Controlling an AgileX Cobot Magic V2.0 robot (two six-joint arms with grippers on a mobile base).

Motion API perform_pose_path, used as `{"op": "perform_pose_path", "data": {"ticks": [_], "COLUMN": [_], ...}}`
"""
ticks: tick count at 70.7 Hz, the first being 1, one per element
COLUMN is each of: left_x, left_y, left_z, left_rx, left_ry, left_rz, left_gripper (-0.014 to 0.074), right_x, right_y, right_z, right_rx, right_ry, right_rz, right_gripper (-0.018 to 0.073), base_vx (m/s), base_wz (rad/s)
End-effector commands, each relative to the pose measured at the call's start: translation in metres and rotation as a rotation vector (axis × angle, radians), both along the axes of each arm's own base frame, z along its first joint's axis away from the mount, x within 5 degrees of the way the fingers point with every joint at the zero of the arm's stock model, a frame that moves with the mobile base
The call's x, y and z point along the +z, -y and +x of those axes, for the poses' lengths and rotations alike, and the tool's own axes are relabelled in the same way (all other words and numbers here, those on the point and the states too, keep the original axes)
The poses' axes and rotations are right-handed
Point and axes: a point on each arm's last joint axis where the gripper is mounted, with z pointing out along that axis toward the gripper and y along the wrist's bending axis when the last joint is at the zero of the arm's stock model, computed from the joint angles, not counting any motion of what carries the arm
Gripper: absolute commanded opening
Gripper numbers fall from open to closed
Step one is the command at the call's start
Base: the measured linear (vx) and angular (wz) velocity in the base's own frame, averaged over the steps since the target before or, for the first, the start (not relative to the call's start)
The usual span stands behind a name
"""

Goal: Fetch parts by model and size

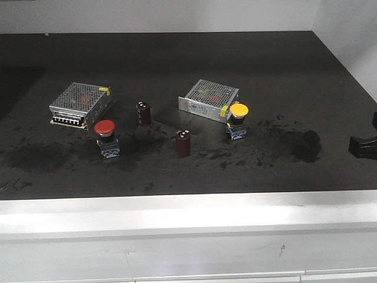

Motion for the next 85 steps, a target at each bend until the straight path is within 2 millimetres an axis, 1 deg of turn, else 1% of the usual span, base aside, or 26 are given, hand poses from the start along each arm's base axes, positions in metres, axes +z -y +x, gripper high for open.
{"op": "perform_pose_path", "data": {"ticks": [1, 9, 16, 23, 24, 28, 31, 37, 40, 45, 50, 61, 68, 77, 85], "left_x": [0.017, 0.016, 0.020, 0.030, 0.031, 0.037, 0.041, 0.046, 0.049, 0.053, 0.058, 0.068, 0.071, 0.067, 0.062], "left_y": [0.001, 0.002, 0.003, 0.005, 0.005, 0.007, 0.008, 0.009, 0.010, 0.013, 0.019, 0.042, 0.058, 0.072, 0.078], "left_z": [0.002, 0.006, 0.012, 0.022, 0.023, 0.029, 0.034, 0.045, 0.051, 0.061, 0.073, 0.103, 0.125, 0.153, 0.174], "left_rx": [0.000, 0.002, -0.003, -0.009, -0.010, -0.014, -0.018, -0.025, -0.027, -0.038, -0.061, -0.140, -0.171, -0.183, -0.155], "left_ry": [0.090, 0.065, 0.006, -0.060, -0.068, -0.101, -0.124, -0.166, -0.183, -0.201, -0.219, -0.278, -0.316, -0.391, -0.447], "left_rz": [-0.034, -0.053, -0.050, -0.072, -0.077, -0.099, -0.104, -0.109, -0.112, -0.110, -0.106, -0.096, -0.107, -0.110, -0.112], "left_gripper": [-0.0001, 0.0030, 0.0092, 0.0194, 0.0218, 0.0286, 0.0346, 0.0440, 0.0486, 0.0537, 0.0559, 0.0559, 0.0559, 0.0559, 0.0559], "right_x": [0.019, 0.019, 0.019, 0.019, 0.019, 0.019, 0.019, 0.019, 0.020, 0.021, 0.021, 0.020, 0.018, 0.018, 0.018], "right_y": [0.000, 0.000, 0.000, 0.000, 0.000, 0.000, 0.000, 0.000, 0.000, 0.000, 0.000, 0.000, 0.000, 0.000, 0.000], "right_z": [0.002, 0.002, 0.002, 0.002, 0.002, 0.002, 0.002, 0.002, 0.002, 0.003, 0.003, 0.003, 0.002, 0.002, 0.002], "right_rx": [0.006, 0.007, 0.007, 0.007, 0.007, 0.007, 0.007, 0.007, 0.008, 0.009, 0.009, 0.009, 0.008, 0.008, 0.008], "right_ry": [0.102, 0.100, 0.102, 0.102, 0.102, 0.100, 0.099, 0.103, 0.110, 0.118, 0.120, 0.113, 0.101, 0.101, 0.101], "right_rz": [-0.006, -0.010, -0.010, -0.010, -0.010, -0.009, -0.009, -0.009, -0.008, -0.008, -0.009, -0.009, -0.009, -0.009, -0.009], "right_gripper": [0.0010, 0.0084, 0.0213, 0.0349, 0.0377, 0.0442, 0.0485, 0.0532, 0.0540, 0.0539, 0.0539, 0.0539, 0.0539, 0.0539, 0.0539], "base_vx": [0.00, 0.00, 0.00, 0.00, 0.00, 0.00, 0.00, 0.00, 0.00, 0.00, 0.00, 0.00, 0.00, 0.00, 0.00], "base_wz": [0.00, 0.00, 0.00, 0.00, 0.00, 0.00, 0.00, 0.00, 0.00, 0.00, 0.00, 0.00, 0.00, 0.00, 0.00]}}
